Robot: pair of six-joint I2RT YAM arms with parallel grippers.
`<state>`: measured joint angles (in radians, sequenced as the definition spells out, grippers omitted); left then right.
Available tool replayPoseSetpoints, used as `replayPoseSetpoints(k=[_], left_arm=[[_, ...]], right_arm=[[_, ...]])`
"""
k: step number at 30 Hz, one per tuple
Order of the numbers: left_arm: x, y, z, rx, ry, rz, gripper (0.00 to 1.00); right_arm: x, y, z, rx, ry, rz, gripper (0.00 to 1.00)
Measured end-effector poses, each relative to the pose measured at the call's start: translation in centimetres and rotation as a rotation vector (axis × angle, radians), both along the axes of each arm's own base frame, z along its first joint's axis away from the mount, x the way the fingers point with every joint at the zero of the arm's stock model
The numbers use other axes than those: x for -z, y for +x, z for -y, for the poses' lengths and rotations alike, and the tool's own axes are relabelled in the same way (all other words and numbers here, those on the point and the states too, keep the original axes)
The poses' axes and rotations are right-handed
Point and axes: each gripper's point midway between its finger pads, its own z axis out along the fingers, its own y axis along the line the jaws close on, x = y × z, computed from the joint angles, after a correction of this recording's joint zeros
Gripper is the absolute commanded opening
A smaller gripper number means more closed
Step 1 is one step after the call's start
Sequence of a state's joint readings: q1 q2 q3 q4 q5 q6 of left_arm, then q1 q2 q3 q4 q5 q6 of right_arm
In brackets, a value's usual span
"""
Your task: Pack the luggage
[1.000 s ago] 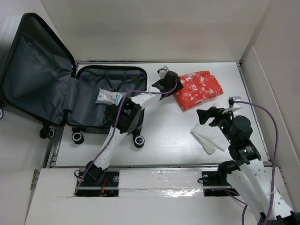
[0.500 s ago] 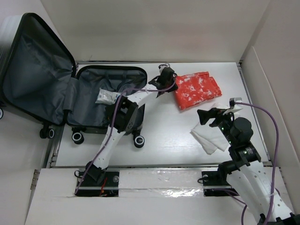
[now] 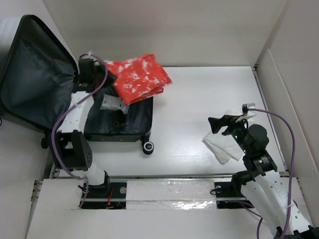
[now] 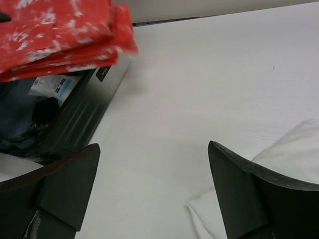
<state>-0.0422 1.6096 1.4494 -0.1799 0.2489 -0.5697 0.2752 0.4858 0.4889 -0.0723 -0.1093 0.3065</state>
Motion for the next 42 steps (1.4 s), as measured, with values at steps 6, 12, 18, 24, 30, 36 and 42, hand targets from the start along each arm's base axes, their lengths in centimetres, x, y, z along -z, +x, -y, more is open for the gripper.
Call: replayPoseSetpoints(k=[6,12,18,24,30,36,42], left_arm=[[7.1,-4.3,-11.4,-0.24,-0.025,-0.137,0.0],[10.9,-6.5,-14.2,-0.319,-0.025,-0.227,0.0],[11.2,-6.7,-15.1,-0.35,0.031,-0.235,0.63],[6.0,-6.6,-12.2,-0.338,0.151,-0.107,0.76],[-6.0,-5.7,2.2,-0.059,0.225,0.251,0.65],[-8.0,-7.7,16.2,0.225,0.202,0.353,0.58],[0.6,-12.0,25.3,0.429,0.244,0.256,0.62]], right_arm=[[0.0,0.0,0.0,-0.001,0.0,0.001,0.94],[0.0,0.0,0.0,-0.001,-0.001,0.0,0.94],[0.2,0.1,0.1,0.005,-0.007,-0.005,0.65],[2.4,1.5,0.9,0.079,-0.02,-0.091,0.19],[4.8,2.2,3.3,0.235,-0.022,-0.19,0.56],[4.8,2.4,6.7,0.456,0.043,-0.201,0.99],[7.9,2.9,13.0,0.738,0.088,-0.299,1.0]])
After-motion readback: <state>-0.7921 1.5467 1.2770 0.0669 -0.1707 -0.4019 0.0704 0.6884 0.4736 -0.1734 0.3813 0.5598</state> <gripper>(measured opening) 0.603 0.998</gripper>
